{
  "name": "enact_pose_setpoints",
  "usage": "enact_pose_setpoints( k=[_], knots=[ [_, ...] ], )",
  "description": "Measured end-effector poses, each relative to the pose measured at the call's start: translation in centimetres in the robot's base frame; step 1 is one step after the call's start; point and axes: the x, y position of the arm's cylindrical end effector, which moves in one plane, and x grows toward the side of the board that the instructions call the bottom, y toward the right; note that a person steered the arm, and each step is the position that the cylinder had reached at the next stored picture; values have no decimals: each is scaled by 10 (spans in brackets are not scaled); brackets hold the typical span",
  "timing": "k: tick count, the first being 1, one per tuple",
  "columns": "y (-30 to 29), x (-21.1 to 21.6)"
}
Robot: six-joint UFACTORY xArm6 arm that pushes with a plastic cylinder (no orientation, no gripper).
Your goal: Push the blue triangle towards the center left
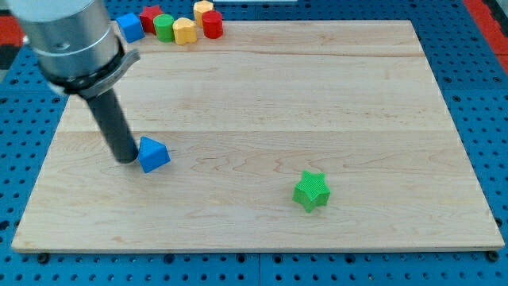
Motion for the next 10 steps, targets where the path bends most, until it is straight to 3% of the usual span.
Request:
enact_pose_setpoints(
  k=[1, 2, 4, 5, 6, 7, 8, 9, 10],
  knots=[
    [-38, 37],
    [20, 44],
    [36, -43],
    [47, -38],
    [-10, 19],
    [25, 57],
    [91, 40],
    [79, 2],
    [13, -17]
  ],
)
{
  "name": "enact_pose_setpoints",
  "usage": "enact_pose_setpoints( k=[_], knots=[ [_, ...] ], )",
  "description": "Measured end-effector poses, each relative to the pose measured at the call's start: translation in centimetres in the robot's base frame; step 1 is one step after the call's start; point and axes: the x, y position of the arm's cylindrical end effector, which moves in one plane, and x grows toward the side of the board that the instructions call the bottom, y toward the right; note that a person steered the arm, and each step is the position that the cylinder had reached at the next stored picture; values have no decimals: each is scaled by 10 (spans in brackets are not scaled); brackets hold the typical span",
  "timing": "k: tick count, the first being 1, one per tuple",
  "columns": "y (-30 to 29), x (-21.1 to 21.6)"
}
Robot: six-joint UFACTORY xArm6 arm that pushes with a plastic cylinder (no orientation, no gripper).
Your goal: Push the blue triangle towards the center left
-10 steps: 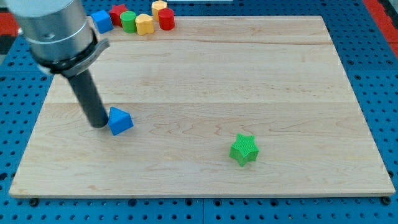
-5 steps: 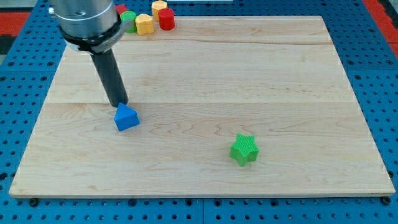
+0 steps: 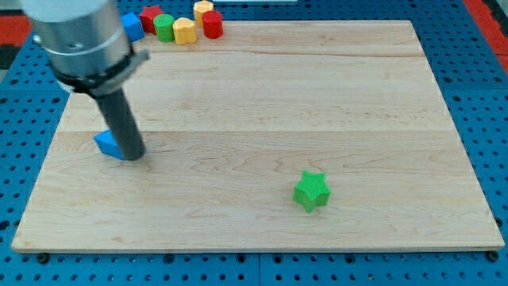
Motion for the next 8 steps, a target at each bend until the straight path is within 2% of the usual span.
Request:
enact_pose_setpoints(
  k=[2, 6, 7, 8],
  knots=[
    [38, 10],
    [-30, -7],
    [-11, -3],
    [10, 23]
  ],
)
